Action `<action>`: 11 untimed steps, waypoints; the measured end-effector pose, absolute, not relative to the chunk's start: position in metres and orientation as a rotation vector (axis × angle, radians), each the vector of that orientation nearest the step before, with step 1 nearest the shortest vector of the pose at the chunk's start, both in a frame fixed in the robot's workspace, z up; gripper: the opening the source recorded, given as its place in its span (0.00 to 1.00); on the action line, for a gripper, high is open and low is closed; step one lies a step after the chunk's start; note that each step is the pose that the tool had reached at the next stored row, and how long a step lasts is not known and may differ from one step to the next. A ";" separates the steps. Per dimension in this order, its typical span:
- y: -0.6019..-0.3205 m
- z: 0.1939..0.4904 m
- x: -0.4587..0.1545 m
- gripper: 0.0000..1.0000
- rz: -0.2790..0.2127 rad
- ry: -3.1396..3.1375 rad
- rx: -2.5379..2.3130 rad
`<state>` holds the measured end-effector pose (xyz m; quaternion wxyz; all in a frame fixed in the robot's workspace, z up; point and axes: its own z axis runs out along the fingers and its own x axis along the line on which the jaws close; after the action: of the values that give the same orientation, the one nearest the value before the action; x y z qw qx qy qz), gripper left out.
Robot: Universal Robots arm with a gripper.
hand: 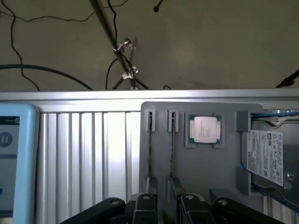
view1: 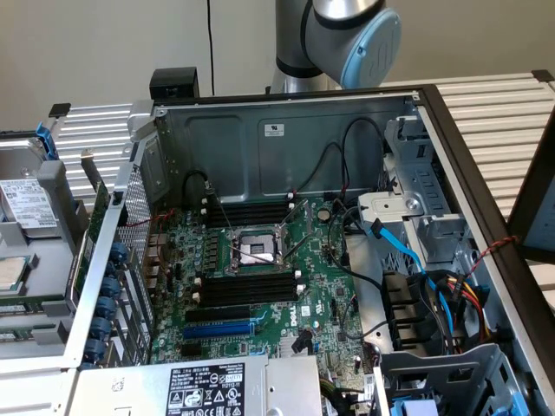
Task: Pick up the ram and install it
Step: 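Pick up the ram and move it above insertion slot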
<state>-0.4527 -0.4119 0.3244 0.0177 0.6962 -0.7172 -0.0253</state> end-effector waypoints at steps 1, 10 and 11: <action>-0.412 0.323 -0.453 0.27 -0.079 -2.228 2.163; -0.412 0.306 -0.453 0.27 -0.079 -2.228 2.163; -0.412 0.304 -0.453 0.27 -0.079 -2.228 2.163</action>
<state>-0.4527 -0.4119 0.3044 0.0176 0.6962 -0.7172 -0.0253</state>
